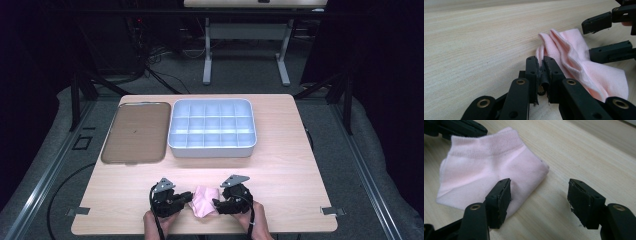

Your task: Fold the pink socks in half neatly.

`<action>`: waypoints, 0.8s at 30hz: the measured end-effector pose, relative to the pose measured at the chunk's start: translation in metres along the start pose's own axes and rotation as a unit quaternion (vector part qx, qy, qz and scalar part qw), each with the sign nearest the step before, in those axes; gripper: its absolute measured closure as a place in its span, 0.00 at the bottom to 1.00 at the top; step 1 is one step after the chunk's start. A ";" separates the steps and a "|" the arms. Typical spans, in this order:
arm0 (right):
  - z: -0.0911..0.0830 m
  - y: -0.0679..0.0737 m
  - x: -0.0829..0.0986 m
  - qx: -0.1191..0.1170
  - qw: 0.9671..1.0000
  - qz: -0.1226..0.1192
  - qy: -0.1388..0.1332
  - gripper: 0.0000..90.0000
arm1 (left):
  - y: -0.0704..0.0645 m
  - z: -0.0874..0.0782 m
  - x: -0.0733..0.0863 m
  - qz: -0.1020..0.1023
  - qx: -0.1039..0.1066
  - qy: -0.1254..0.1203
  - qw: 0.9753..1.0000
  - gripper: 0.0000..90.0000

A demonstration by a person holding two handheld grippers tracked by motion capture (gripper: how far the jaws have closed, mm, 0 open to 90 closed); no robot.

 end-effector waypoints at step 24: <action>0.001 -0.007 0.000 0.021 1.000 -0.012 0.018 0.25 | -0.021 -0.036 -0.040 0.075 0.030 -0.055 0.995 0.81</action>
Point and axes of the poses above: each handheld gripper's, and its own axes: z roughly forward along the jaws, x roughly out of its underside, y roughly to its left, the point moved 3 cm from there along z, roughly forward along the jaws, and after that the axes turned 15 degrees about -x, right-handed, at the moved point
